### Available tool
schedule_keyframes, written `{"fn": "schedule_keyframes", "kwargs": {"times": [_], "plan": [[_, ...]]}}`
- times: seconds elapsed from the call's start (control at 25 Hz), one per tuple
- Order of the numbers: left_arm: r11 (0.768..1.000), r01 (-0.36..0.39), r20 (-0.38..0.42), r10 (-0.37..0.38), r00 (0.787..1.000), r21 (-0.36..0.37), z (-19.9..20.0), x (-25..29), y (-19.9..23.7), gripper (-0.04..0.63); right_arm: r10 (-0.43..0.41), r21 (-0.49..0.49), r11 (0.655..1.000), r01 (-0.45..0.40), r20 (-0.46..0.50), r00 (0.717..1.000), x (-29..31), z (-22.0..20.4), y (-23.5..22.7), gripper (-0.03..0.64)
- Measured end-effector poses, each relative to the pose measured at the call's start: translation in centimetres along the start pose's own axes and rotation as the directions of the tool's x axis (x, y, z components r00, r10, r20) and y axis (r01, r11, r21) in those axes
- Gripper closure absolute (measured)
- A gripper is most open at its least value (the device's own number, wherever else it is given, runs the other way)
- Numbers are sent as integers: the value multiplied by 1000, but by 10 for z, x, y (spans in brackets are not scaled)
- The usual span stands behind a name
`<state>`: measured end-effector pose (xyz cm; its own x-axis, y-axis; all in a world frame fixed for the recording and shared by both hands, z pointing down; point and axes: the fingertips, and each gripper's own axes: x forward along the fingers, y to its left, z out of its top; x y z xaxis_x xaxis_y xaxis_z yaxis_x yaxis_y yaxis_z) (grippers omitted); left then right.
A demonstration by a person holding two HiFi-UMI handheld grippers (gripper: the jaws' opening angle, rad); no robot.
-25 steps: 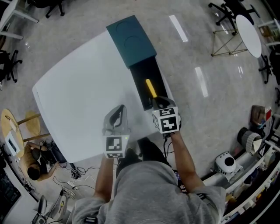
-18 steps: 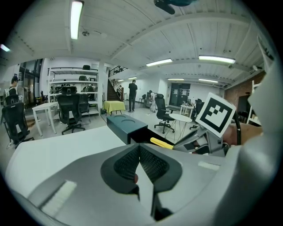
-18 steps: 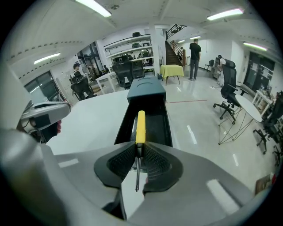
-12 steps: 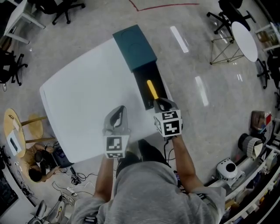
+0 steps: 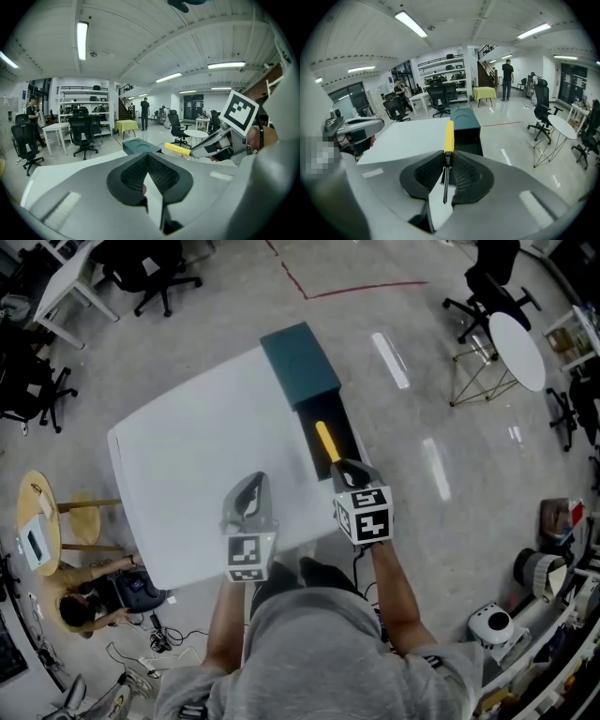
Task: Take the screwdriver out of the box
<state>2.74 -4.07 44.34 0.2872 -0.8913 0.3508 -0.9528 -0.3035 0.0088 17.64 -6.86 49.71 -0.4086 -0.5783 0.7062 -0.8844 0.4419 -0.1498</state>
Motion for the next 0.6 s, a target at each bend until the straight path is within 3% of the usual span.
{"fn": "schedule_keyframes", "kwargs": {"times": [0.6], "plan": [[993, -114, 70, 114, 991, -5, 19, -60, 22, 584, 100, -97, 991, -91, 89, 991, -35, 30, 60, 554]]}}
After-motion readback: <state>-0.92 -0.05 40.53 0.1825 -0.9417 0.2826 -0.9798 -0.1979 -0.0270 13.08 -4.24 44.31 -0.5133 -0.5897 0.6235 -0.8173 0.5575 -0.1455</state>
